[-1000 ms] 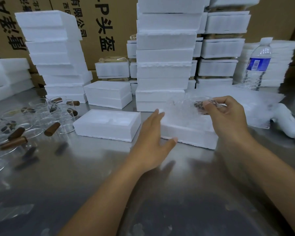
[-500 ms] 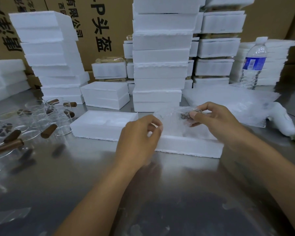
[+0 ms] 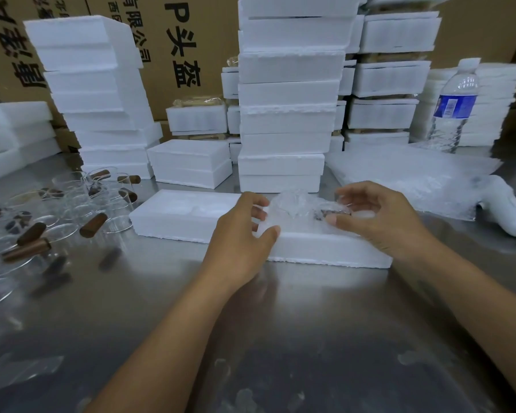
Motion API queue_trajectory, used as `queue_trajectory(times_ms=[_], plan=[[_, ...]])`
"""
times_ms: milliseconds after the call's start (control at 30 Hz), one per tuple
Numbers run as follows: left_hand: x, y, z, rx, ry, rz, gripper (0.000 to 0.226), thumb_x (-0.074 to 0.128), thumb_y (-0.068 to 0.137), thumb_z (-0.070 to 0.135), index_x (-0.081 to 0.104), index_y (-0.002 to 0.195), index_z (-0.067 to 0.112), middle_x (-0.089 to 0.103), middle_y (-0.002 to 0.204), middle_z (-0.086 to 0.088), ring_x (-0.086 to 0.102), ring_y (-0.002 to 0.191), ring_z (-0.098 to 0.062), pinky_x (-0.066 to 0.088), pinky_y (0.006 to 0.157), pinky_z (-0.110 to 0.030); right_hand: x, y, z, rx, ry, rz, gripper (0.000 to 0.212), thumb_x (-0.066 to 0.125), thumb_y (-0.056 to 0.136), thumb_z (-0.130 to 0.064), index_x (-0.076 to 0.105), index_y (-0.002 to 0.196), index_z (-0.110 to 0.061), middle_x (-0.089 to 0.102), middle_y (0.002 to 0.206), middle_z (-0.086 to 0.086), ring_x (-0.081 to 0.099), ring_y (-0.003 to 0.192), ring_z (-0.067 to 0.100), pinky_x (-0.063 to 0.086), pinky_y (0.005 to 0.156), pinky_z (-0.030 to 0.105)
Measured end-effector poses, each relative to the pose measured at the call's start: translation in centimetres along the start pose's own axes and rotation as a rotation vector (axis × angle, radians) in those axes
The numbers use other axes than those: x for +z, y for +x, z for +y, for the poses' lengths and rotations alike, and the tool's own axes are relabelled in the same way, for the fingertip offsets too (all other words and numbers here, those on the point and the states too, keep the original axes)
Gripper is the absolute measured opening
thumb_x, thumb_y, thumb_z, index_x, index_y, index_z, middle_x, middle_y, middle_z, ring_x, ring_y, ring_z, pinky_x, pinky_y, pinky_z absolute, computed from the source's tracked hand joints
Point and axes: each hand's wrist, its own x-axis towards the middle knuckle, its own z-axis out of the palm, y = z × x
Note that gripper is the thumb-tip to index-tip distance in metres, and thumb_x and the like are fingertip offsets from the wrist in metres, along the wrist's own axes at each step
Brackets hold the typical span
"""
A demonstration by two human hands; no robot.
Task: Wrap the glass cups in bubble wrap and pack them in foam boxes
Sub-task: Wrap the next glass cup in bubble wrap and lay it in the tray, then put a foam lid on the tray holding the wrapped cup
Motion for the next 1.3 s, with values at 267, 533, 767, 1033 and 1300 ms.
queue_trajectory(times_ms=[267, 533, 767, 1033, 1300], plan=[[-2.4, 1.0, -0.8, -0.058, 0.063, 0.325, 0.046, 0.039, 0.08, -0.012, 0.054, 0.101, 0.025, 0.061, 0.106, 0.006, 0.055, 0.1, -0.013, 0.037, 0.066, -0.007, -0.3, 0.7, 0.9, 0.087, 0.187, 0.319, 0.015, 0.066, 0.085, -0.016, 0.062, 0.095, -0.026, 0.062, 0.093, -0.004, 0.057, 0.086, 0.007, 0.042, 0.07, 0.012], [-2.3, 0.7, -3.0, -0.216, 0.691, 0.014, 0.047, 0.053, 0.092, 0.03, 0.044, 0.136, 0.019, 0.044, 0.141, -0.007, 0.021, 0.14, -0.031, 0.011, 0.115, -0.049, -0.9, 1.3, 1.8, 0.265, 0.089, 0.45, 0.02, 0.057, 0.089, -0.013, 0.061, 0.089, -0.033, 0.057, 0.079, -0.008, 0.052, 0.067, 0.004, 0.037, 0.055, 0.018], [-2.4, 0.7, -2.4, -0.067, 0.532, 0.205, 0.022, 0.061, 0.09, 0.026, 0.056, 0.111, 0.022, 0.062, 0.109, -0.003, 0.05, 0.109, -0.026, 0.029, 0.106, -0.045, -0.7, 1.1, 1.9, 0.366, -0.003, 0.329, 0.013, 0.059, 0.087, -0.018, 0.06, 0.1, -0.021, 0.054, 0.101, 0.002, 0.051, 0.072, 0.011, 0.04, 0.058, 0.024], [-4.7, 0.9, 1.5, 0.241, -0.337, 0.733, 0.013, 0.06, 0.092, 0.016, 0.051, 0.095, 0.026, 0.064, 0.101, 0.008, 0.062, 0.101, -0.009, 0.05, 0.094, -0.031, -0.5, 0.8, 0.5, 0.387, 0.001, 0.228, 0.004, 0.061, 0.088, -0.019, 0.06, 0.092, -0.019, 0.053, 0.075, -0.003, 0.051, 0.064, 0.012, 0.039, 0.055, 0.024], [-7.4, 1.6, 0.5, -0.047, -1.482, 0.425, 0.014, 0.059, 0.089, 0.025, 0.057, 0.103, 0.025, 0.069, 0.082, 0.018, 0.063, 0.106, -0.007, 0.052, 0.084, -0.033, 0.1, 0.4, -0.4, 0.241, -0.03, 0.241, 0.01, 0.058, 0.088, -0.025, 0.058, 0.078, -0.027, 0.061, 0.07, -0.001, 0.057, 0.063, 0.012, 0.044, 0.057, 0.022]])
